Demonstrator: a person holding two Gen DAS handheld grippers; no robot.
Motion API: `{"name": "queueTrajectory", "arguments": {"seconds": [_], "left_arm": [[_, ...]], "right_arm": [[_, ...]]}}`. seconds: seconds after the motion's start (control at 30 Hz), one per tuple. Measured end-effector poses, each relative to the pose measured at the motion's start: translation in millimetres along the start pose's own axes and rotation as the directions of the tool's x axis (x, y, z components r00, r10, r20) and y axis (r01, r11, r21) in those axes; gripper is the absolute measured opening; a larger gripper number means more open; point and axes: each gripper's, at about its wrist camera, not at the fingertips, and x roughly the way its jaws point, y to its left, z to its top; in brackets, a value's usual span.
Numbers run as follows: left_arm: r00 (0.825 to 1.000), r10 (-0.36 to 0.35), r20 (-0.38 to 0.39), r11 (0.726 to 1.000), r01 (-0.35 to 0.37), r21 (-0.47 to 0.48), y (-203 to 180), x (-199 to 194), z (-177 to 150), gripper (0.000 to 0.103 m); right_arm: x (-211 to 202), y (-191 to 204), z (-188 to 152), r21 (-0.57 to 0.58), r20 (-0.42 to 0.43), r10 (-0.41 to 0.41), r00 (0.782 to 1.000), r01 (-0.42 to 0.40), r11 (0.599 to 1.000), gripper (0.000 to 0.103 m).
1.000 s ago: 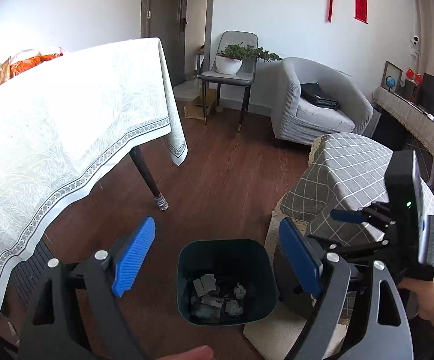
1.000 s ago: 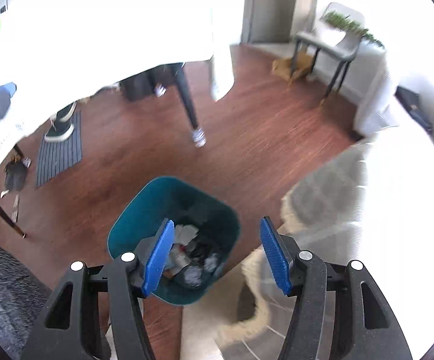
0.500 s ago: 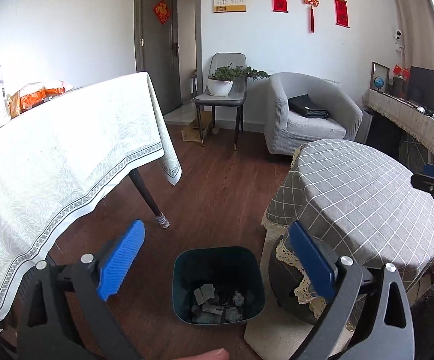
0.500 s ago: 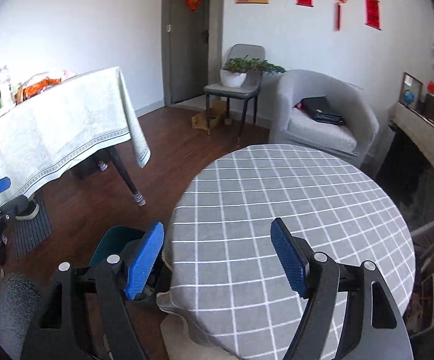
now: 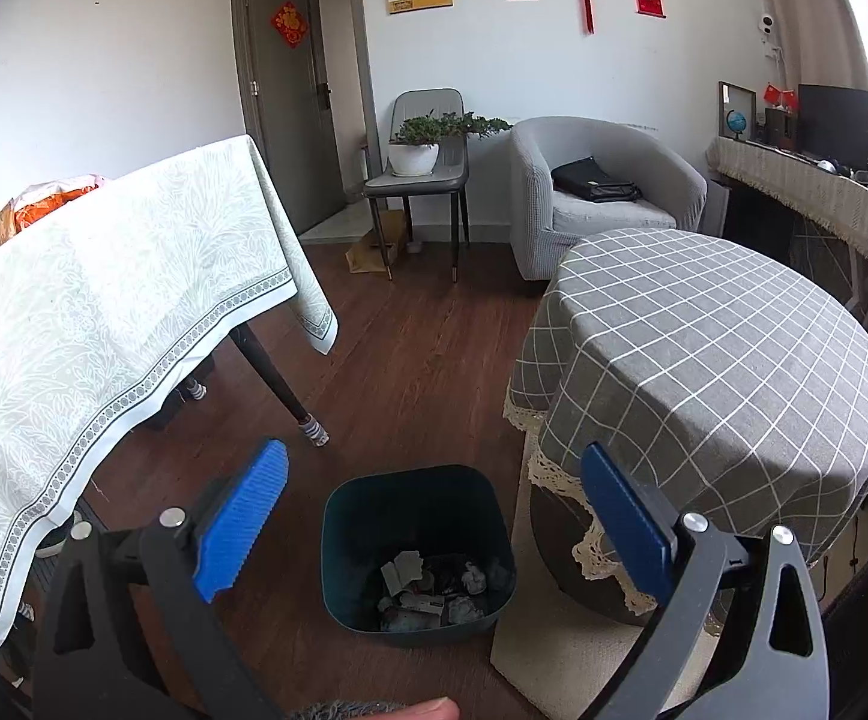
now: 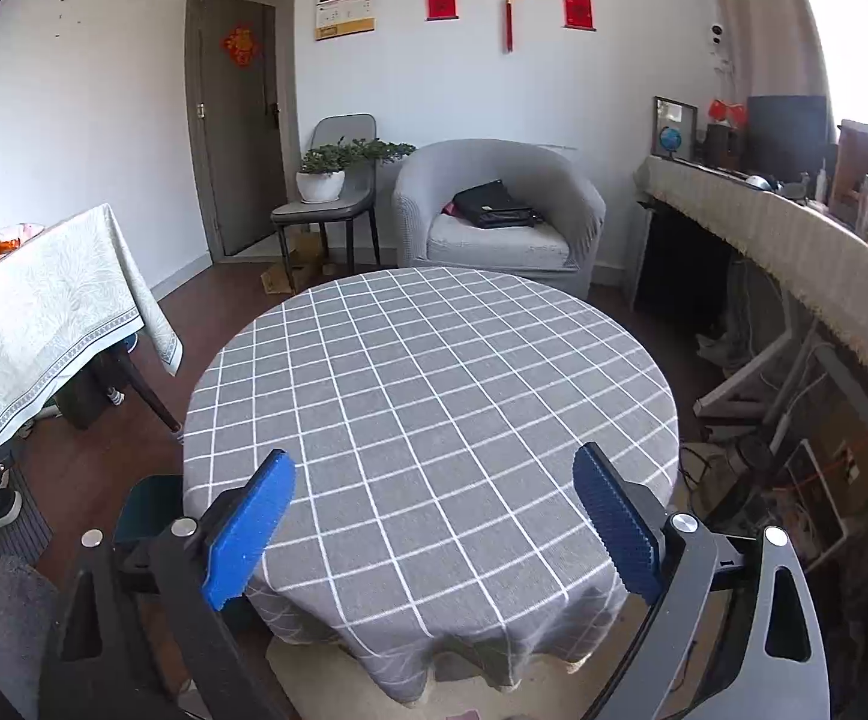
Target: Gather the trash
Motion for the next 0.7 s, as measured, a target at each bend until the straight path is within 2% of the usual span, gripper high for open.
{"name": "queueTrajectory", "arguments": {"seconds": [0.1,0.17,0.27,0.33,0.53,0.7], "left_arm": [[1.0,0.012,0.024,1.0,-0.011,-0.012,-3.6,-3.6,0.9,0.1],[0.999,0.026,0.036,0.999,-0.025,-0.019,-5.5,-4.4,0.9,0.1],[0.999,0.031,0.021,0.999,-0.03,-0.03,-5.5,-2.4,-2.5,0.1],[0.999,0.029,0.026,0.999,-0.028,-0.034,-5.9,-4.4,-3.2,0.1],[0.999,0.028,0.033,0.999,-0.027,-0.03,-7.9,-7.6,-6.0,0.1],[1.0,0.008,0.02,0.999,-0.007,-0.032,-6.0,-6.1,-5.5,0.1]], "right_arm": [[-3.4,-12.4,-15.0,-0.021,0.003,-0.054,0.999,0.054,0.998,0.098],[-3.6,-19.9,-25.7,-0.02,-0.003,-0.061,0.998,0.061,0.998,0.099],[-11.4,-30.1,-28.1,0.008,0.023,-0.034,0.999,0.033,0.999,0.099],[-18.3,-27.3,-27.7,-0.01,0.046,-0.031,0.998,0.031,0.999,0.1],[-26.5,-19.0,-30.0,-0.074,0.083,0.074,0.994,-0.068,0.995,0.1],[-30.1,-17.2,-29.7,-0.084,0.097,0.121,0.988,-0.113,0.99,0.1]]}}
